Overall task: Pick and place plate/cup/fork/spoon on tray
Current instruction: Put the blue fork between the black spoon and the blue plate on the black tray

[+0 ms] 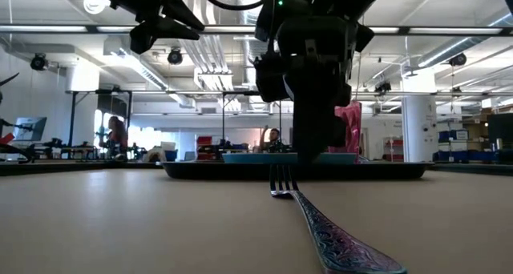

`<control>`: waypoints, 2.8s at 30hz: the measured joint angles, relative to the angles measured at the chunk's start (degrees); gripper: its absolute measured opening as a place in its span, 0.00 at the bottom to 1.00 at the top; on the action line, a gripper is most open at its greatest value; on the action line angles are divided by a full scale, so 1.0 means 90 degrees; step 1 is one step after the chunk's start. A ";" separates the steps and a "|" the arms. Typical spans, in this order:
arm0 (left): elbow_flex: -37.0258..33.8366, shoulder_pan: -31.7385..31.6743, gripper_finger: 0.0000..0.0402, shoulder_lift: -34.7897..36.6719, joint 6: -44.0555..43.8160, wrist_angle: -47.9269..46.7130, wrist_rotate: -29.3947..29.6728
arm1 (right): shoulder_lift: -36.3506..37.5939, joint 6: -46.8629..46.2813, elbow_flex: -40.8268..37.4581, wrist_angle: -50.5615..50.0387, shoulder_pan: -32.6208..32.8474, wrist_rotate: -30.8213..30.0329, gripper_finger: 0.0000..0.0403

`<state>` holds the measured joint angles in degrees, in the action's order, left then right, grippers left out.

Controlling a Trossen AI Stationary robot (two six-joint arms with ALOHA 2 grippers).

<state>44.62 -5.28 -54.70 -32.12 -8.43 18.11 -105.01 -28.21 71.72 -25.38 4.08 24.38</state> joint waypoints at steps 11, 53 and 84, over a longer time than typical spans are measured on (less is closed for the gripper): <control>-0.0002 0.0000 0.22 -0.0002 0.0002 0.0000 0.0002 | -0.0226 -0.0211 -0.0105 0.0762 0.0000 0.0453 0.35; -0.0002 -0.0001 0.22 -0.0002 0.0002 0.0000 0.0009 | -0.0279 -0.0027 -0.0006 0.0768 0.0002 0.0462 0.35; 0.0000 -0.0002 0.22 0.0000 0.0002 -0.0002 0.0007 | -0.0831 0.0216 0.0155 0.1477 0.0002 0.0604 0.33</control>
<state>44.62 -5.30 -54.70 -32.10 -8.45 18.17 -112.49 -26.26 73.12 -12.09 4.10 29.81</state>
